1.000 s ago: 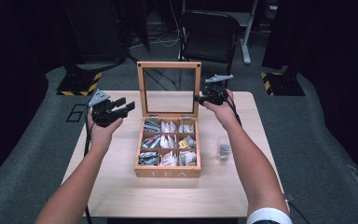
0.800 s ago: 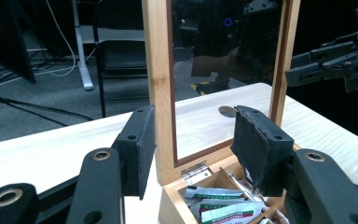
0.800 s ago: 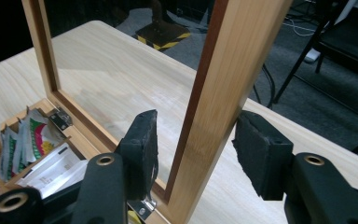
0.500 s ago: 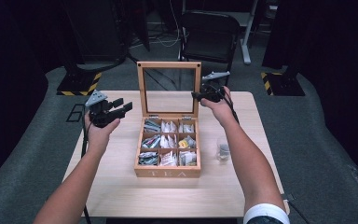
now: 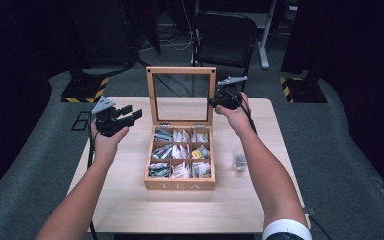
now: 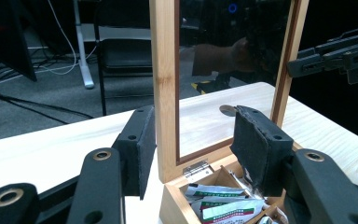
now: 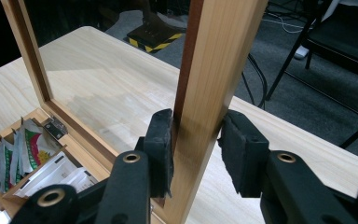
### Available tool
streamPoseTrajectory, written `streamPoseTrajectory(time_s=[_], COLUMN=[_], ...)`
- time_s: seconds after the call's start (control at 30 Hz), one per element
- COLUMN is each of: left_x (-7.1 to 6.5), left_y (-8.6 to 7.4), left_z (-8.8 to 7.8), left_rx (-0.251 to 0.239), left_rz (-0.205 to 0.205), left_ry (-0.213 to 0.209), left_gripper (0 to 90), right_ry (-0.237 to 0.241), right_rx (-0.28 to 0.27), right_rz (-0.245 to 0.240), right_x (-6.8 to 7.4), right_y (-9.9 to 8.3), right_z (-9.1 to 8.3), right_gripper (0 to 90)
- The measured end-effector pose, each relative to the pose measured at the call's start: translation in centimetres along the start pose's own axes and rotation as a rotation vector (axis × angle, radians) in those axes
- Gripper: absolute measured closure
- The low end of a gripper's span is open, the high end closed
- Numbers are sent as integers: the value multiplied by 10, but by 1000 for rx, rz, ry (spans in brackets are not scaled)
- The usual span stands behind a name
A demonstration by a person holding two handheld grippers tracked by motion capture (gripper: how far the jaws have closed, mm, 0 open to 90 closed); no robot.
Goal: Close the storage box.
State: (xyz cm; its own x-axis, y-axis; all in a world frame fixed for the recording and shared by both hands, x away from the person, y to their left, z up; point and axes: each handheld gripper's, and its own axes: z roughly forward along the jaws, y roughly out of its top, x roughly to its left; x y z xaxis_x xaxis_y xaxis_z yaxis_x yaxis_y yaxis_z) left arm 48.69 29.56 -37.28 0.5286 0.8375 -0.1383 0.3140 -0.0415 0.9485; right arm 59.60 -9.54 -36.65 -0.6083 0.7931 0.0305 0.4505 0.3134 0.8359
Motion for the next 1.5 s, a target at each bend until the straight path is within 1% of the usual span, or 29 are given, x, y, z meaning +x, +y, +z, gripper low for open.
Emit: streamPoseTrajectory(time_s=[0.1,0.17,0.23,0.33,0.43,0.5,0.53,0.6,0.63,0.73,0.8,0.93,1.0,1.1,1.13,1.27,1.3,1.37,1.43,1.5], left_x=[0,0,0,-1,-1,-2,-3,-3,-3,-4,-6,-8,-9,-11,-11,-11,-11,-10,-10,-10], left_y=[0,0,0,0,0,0,0,0,1,2,3,6,7,7,7,7,7,7,7,7], left_z=[1,1,2,2,3,5,6,6,9,10,11,13,14,16,16,16,16,16,16,16], left_rx=[0,0,-1,-9,-6,-7,-9,-9,-4,-2,-6,-10,-9,-5,-3,-3,2,5,1,3], left_rz=[-2,-2,-3,-2,-3,-3,-4,-4,-6,-6,0,4,5,7,9,6,10,15,6,9], left_ry=[0,1,1,2,2,3,4,4,2,-1,-3,-9,-11,-13,-13,-10,-12,-12,-10,-8], left_gripper=[490,491,491,492,494,496,500,503,507,509,510,511,511,511,511,511,512,513,513,514], right_ry=[-3,-4,-2,3,5,-2,-7,-8,-11,-17,-30,-44,-58,-64,-72,-98,-100,-101,-98,-95], right_rx=[-1,2,-7,-22,-38,-33,-35,-37,-44,-49,-49,-51,-42,-41,-39,-30,-30,-31,-29,-28], right_rz=[-6,4,1,14,18,24,20,27,43,49,55,55,54,51,59,46,52,44,45,43], right_x=[1,2,3,4,6,9,10,10,12,14,17,19,23,25,27,31,32,32,32,32], right_y=[0,0,-2,-5,-7,-7,-8,-8,-9,-10,-11,-11,-11,-11,-11,-10,-10,-10,-10,-10], right_z=[-2,-3,-4,-7,-9,-11,-12,-12,-14,-15,-16,-17,-19,-20,-20,-21,-21,-22,-22,-23], right_gripper=[652,651,653,655,655,654,653,651,647,643,643,642,642,631,631,641,642,646,648,647])
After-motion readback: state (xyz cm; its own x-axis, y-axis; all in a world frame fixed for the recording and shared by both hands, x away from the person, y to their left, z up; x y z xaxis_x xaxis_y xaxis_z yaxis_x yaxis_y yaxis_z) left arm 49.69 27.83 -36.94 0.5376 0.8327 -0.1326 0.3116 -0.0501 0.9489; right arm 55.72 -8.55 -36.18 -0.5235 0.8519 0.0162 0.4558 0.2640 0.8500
